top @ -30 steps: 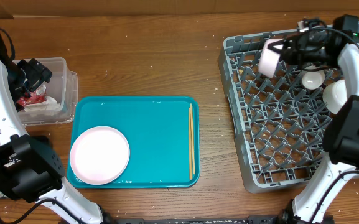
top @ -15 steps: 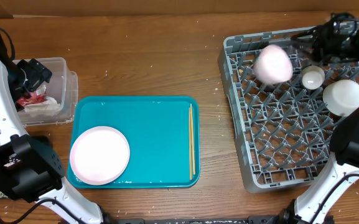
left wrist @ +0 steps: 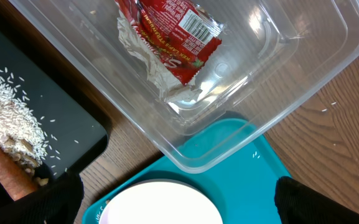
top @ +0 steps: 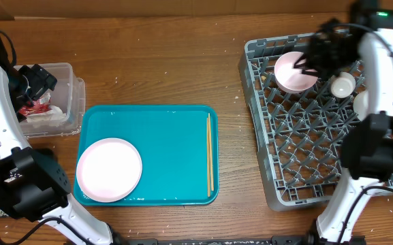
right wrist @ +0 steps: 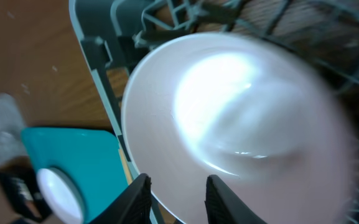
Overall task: Sort waste into correct bins and load items into the dishwasher
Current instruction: 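Carry the pink bowl to the rack's back row and release it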
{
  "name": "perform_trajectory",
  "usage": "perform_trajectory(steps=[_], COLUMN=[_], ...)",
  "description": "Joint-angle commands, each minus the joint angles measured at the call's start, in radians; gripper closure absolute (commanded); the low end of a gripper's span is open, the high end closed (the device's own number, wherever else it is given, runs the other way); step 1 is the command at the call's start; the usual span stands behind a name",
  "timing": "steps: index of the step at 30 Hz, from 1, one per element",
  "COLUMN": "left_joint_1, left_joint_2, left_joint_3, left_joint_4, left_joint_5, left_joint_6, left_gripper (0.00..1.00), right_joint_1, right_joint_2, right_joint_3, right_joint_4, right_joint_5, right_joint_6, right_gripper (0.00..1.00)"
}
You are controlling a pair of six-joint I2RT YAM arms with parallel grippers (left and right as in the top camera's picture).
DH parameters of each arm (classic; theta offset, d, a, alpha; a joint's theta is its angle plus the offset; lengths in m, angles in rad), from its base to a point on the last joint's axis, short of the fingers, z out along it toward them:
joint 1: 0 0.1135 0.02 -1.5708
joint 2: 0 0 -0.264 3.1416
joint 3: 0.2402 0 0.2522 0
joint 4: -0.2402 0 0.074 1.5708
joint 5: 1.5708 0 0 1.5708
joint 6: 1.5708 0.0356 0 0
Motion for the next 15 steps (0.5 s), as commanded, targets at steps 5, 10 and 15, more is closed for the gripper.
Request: perform_trajectory(steps=[5, 10, 15], left_joint_1=[-0.007, -0.007, -0.007], left_joint_2=[-0.002, -0.002, -0.002], left_joint_3=[-0.002, -0.002, -0.002], left_joint_4=[0.0, 0.0, 0.0], left_joint_5=[-0.006, -0.006, -0.006], left_joint_6=[0.0, 0.0, 0.0], left_gripper=[0.0, 0.0, 0.0], right_joint_1=[0.194, 0.239, 0.239], right_joint_2=[-0.05, -0.036, -0.021], right_joint_3=[-0.003, -0.062, -0.085], right_joint_4=[0.035, 0.083, 0.094], right_joint_5=[0.411, 0.554, 0.55], right_joint_6=[0.042, 0.092, 0.134], right_gripper=[0.45, 0.48, 0.92])
